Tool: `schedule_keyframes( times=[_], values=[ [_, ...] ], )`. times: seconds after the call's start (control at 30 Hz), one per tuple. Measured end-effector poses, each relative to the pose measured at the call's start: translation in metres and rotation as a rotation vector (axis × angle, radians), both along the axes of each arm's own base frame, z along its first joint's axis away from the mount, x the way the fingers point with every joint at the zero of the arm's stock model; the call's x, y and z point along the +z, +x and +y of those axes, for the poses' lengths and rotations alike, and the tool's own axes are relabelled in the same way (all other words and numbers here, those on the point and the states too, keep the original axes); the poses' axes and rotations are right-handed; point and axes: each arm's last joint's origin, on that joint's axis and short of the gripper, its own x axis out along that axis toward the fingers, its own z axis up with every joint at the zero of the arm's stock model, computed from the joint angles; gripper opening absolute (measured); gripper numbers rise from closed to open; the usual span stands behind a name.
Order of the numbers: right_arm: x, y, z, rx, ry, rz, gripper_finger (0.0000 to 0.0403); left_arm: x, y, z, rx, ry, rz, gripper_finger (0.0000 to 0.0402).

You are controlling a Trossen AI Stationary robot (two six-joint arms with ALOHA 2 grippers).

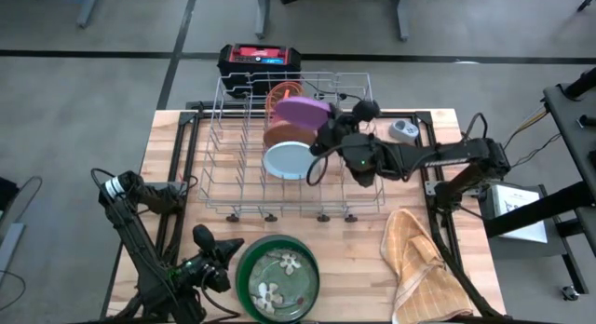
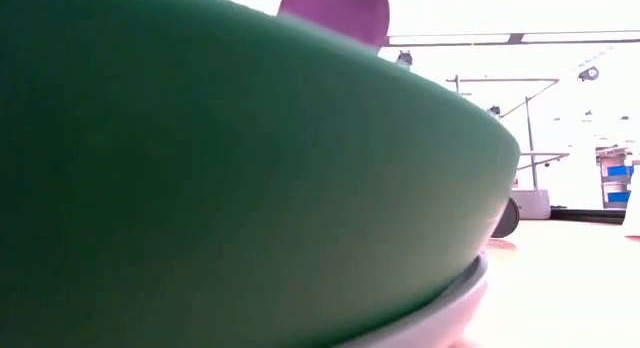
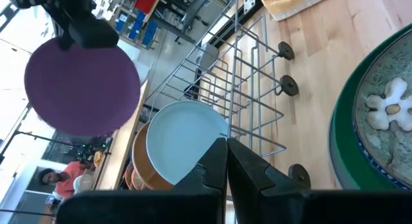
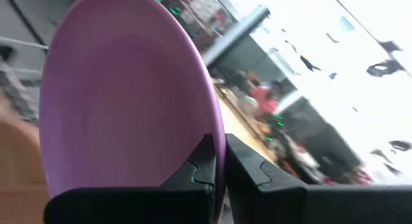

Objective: Sort dishes
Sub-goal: Put the purple plate into the dish rack

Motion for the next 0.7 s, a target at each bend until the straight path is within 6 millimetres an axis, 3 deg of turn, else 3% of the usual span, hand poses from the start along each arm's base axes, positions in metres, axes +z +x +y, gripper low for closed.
schedule_keyframes(
  times=[0.37,0.7],
  values=[
    [0.004,-0.006,-0.020,-0.093,-0.047,0.125,0.0009,0.000,0.000,0.000,0.000,0.000,0.001,0.0000],
    [0.017,-0.022,-0.086,-0.021,-0.017,0.099,0.0009,0.000,0.000,0.000,0.000,0.000,0.001,0.0000]
  ],
)
